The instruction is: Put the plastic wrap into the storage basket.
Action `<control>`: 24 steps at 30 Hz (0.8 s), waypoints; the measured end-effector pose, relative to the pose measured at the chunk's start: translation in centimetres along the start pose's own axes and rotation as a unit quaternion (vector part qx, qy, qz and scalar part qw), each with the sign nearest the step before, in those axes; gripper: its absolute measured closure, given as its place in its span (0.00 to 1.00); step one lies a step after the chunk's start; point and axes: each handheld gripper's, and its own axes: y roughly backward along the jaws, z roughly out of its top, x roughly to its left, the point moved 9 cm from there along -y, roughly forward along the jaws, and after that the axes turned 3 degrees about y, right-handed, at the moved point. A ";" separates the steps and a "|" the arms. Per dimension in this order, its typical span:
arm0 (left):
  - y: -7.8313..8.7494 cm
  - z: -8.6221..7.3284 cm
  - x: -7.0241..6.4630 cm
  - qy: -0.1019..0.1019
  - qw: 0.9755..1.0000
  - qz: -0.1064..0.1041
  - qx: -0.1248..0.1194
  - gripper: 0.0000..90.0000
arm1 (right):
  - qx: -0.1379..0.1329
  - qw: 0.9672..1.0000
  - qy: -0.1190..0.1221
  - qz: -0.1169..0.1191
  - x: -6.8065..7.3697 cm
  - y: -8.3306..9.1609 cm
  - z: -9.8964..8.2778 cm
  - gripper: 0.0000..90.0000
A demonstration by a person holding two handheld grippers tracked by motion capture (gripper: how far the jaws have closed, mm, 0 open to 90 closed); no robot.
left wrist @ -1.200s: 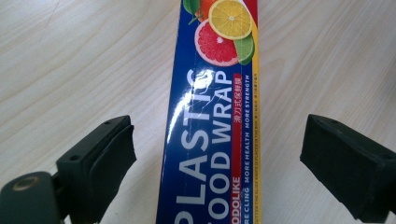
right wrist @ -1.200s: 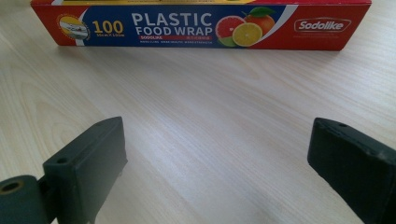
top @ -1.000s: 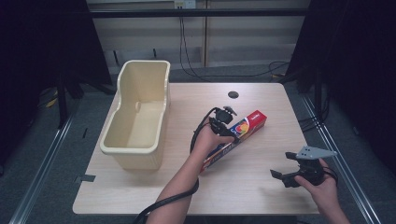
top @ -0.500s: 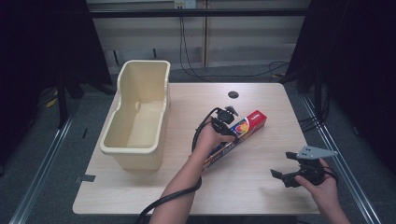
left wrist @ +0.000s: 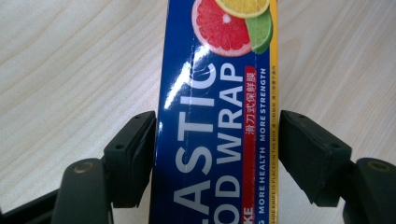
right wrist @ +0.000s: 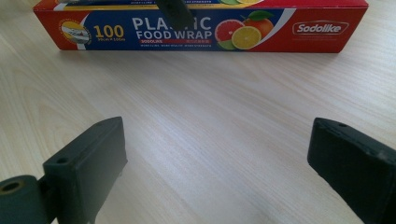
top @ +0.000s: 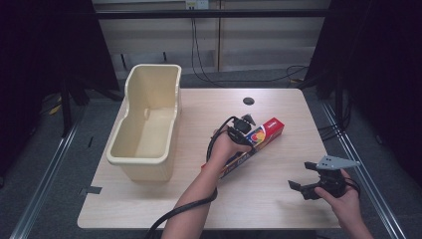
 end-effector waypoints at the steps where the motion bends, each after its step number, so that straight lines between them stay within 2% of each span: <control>1: 0.0 0.0 0.0 0.001 1.000 0.000 -0.001 0.34 | 0.000 1.000 0.000 0.000 0.0 0.0 0.0 0.05; 3: -0.1 0.0 0.1 -0.004 1.000 0.003 0.004 0.36 | 0.000 1.000 0.000 0.000 0.0 0.0 0.0 0.05; 6: -0.2 0.0 0.2 0.000 1.000 0.004 0.008 0.39 | 0.000 1.000 0.000 -0.001 0.0 0.0 0.0 0.05; 9: -0.1 0.1 0.2 -0.008 1.000 0.014 0.023 0.41 | 0.000 1.000 -0.001 -0.001 0.0 0.0 0.0 0.05; 10: 0.0 0.1 0.1 -0.005 1.000 0.018 0.025 0.43 | 0.000 1.000 -0.001 0.001 0.0 0.0 0.0 0.05; 12: 0.1 0.1 -0.1 -0.008 0.999 0.025 0.044 0.44 | 0.000 1.000 0.000 0.001 0.1 0.0 0.1 0.05; 15: 0.2 0.0 -0.4 0.017 0.998 0.024 0.053 0.45 | -0.001 1.000 0.000 0.001 0.1 0.0 0.1 0.05; 16: 0.3 -0.1 -0.4 0.011 0.998 0.021 0.060 0.45 | -0.001 1.000 0.000 0.001 0.0 0.0 0.1 0.05; 20: 0.8 -0.1 -0.5 0.029 0.998 0.018 0.061 0.46 | -0.002 1.000 0.001 0.002 0.0 0.1 0.0 0.05; 21: 1.0 -0.1 -0.4 0.025 0.997 0.017 0.064 0.46 | -0.003 1.000 0.002 0.003 -0.1 0.1 0.0 0.05; 24: 1.9 -0.2 -0.3 0.031 0.997 0.020 0.072 0.46 | -0.001 1.000 0.001 0.002 0.0 0.0 0.0 0.05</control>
